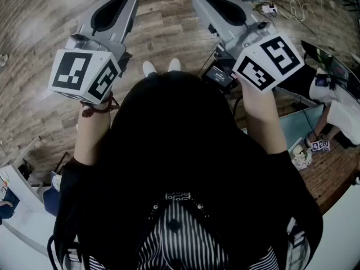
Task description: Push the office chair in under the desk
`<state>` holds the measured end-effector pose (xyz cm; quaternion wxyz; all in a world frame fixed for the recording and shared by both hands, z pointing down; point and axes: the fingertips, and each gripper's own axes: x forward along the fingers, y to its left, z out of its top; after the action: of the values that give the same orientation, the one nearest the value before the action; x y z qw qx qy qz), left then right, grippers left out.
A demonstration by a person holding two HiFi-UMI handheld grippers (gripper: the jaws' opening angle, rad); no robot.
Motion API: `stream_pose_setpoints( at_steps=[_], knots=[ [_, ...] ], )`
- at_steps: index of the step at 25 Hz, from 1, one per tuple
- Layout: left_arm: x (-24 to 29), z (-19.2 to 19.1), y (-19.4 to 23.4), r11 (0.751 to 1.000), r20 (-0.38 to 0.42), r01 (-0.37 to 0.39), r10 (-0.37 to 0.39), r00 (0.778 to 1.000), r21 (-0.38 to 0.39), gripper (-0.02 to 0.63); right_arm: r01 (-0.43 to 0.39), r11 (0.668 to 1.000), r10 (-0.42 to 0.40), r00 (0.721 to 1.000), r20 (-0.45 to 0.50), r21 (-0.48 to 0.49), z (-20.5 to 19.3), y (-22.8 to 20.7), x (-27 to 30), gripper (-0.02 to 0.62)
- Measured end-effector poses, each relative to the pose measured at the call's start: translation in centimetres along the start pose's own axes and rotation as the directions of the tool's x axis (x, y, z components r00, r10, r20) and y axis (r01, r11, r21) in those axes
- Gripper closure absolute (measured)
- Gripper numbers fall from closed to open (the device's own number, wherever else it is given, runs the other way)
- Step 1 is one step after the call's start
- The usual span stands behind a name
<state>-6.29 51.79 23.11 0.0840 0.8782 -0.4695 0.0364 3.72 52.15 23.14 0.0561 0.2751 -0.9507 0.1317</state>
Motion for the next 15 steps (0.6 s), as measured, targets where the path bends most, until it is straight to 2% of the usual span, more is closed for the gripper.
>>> stream_pose_setpoints(
  at_steps=[9,15],
  knots=[
    [2.4,-0.1,0.4,1.0,-0.017,-0.016,0.016,1.0,0.002,0.606,-0.016,1.0,0.016,1.0,0.008,-0.008,0.7,-2.3,0.2,0.595],
    [5.1,-0.2,0.5,1.0,-0.026,-0.01,0.01,1.0,0.0,0.604,-0.02,0.999,0.019,0.999,0.027,0.038,1.1,-5.3,0.3,0.595]
  ],
)
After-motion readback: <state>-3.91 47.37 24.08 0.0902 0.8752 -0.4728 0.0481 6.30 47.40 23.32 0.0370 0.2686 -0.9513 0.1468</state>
